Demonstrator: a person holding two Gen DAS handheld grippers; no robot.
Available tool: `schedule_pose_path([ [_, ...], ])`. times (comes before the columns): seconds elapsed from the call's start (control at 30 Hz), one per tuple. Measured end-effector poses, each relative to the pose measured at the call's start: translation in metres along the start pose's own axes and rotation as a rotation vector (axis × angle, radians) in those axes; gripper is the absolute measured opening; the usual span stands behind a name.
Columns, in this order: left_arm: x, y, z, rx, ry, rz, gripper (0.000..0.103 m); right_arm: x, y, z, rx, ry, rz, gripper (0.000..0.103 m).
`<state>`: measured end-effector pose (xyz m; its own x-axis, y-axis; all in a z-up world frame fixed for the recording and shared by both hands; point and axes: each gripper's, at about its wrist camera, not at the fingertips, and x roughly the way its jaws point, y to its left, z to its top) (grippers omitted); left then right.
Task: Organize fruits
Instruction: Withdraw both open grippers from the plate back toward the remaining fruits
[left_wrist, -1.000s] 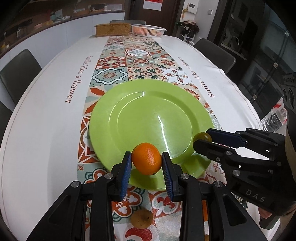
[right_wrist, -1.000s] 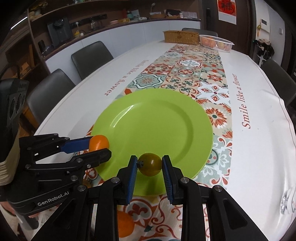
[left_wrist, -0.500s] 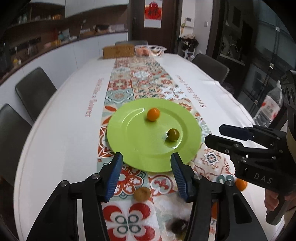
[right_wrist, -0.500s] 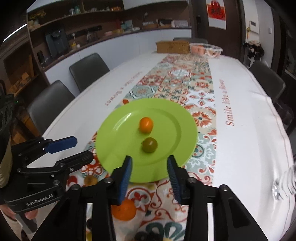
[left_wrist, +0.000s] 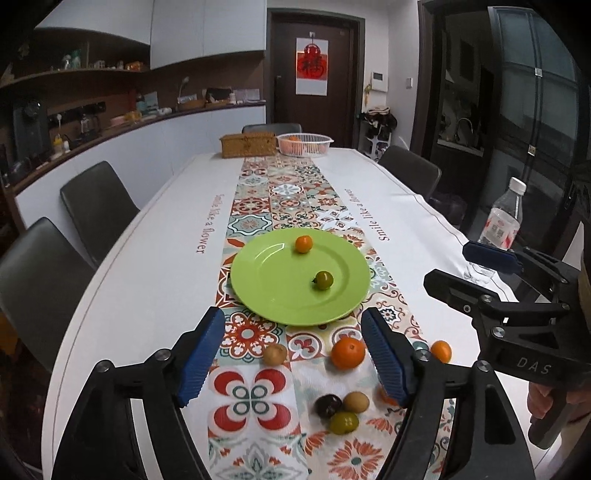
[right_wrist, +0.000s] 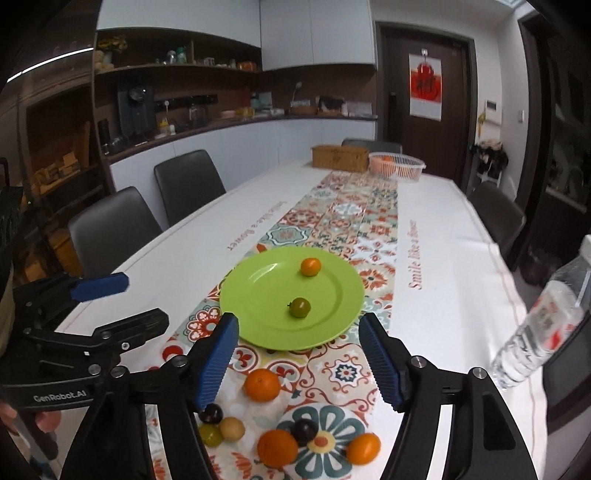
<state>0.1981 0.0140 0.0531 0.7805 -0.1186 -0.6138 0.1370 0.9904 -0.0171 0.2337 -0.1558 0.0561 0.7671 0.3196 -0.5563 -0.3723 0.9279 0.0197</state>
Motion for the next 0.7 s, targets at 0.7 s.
schedule_pose_path([
  [0.7,-0.033,-0.03,-0.071,0.041,-0.043,0.027,0.083,-0.045,0.025,-0.07,-0.188,-0.047,-0.04,0.074],
])
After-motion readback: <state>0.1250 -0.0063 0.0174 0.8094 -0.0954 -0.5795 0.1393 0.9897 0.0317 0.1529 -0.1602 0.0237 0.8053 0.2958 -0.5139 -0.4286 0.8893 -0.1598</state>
